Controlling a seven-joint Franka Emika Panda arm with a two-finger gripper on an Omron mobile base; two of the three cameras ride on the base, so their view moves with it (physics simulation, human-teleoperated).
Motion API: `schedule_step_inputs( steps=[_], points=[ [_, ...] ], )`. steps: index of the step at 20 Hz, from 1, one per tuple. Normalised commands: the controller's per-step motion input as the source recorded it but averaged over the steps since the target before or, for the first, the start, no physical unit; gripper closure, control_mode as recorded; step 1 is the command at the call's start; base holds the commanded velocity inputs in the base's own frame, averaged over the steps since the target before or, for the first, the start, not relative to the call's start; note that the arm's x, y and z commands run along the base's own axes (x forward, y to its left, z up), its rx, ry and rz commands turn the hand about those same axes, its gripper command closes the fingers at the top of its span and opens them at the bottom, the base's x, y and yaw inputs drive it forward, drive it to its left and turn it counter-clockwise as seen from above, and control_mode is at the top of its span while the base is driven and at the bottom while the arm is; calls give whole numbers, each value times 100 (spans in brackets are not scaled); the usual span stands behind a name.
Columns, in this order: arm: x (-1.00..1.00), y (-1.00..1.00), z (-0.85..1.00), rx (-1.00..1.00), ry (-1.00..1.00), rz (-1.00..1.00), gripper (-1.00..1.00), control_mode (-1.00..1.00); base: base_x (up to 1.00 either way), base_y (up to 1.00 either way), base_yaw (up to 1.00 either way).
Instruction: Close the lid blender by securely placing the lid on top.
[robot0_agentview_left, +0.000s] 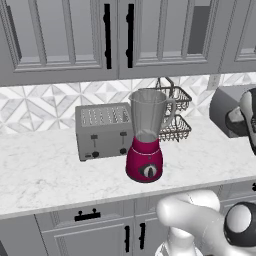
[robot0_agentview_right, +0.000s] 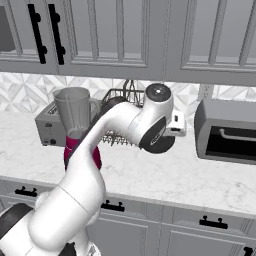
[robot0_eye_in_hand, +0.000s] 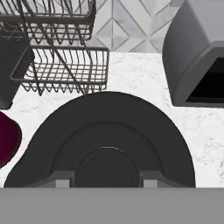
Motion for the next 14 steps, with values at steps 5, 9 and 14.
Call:
schedule_step_inputs(
  steps=[5, 9, 14],
  points=[
    [-19, 69, 80, 0, 0, 10, 100, -100, 0, 0, 0],
    [-14, 73, 63, 0, 0, 10, 100, -100, 0, 0, 0],
    [-5, 81, 37, -2, -3, 10, 100, -100, 0, 0, 0]
  ],
)
